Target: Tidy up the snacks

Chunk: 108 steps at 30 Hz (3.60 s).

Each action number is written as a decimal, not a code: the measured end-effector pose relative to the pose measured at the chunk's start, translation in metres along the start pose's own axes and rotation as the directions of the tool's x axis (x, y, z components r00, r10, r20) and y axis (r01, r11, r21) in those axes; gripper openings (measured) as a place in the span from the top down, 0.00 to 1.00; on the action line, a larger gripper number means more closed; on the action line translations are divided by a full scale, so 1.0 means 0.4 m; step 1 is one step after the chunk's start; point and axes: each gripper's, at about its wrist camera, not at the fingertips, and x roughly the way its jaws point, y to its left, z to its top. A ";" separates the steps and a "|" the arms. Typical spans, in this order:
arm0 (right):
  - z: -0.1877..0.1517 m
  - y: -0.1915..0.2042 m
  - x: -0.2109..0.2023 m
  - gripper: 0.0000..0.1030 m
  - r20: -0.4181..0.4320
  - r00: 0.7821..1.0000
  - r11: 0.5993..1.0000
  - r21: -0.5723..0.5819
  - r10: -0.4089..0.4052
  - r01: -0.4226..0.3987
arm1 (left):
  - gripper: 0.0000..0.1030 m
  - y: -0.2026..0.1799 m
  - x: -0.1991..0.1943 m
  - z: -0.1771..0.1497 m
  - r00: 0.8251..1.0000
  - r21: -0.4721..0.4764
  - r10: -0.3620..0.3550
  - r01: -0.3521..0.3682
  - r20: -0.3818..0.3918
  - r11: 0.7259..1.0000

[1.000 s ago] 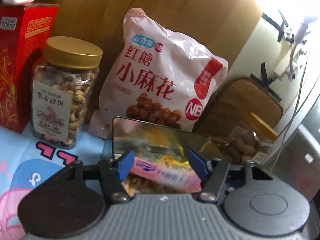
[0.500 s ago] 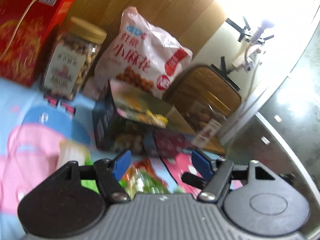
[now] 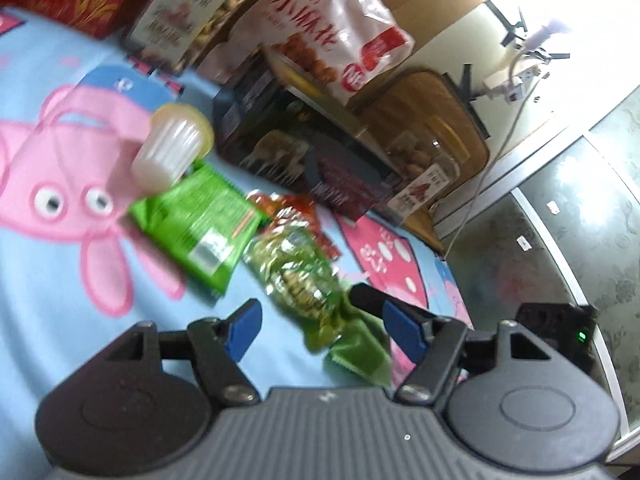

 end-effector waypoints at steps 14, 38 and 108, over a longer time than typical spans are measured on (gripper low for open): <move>-0.062 -0.055 -0.119 0.78 0.124 0.983 0.986 0.114 -0.133 0.119 | 0.33 -0.033 0.023 -0.029 0.996 0.019 -0.073 0.074 -0.057 0.997; -0.082 -0.140 -0.141 0.67 0.112 0.992 0.944 0.329 -0.051 0.012 | 0.43 -0.044 0.040 -0.028 0.992 0.015 -0.100 0.101 -0.083 0.995; -0.080 0.026 -0.071 0.45 -0.022 1.000 0.992 -0.130 0.002 -0.005 | 0.44 0.020 0.046 -0.028 0.991 -0.065 -0.103 0.098 -0.089 0.993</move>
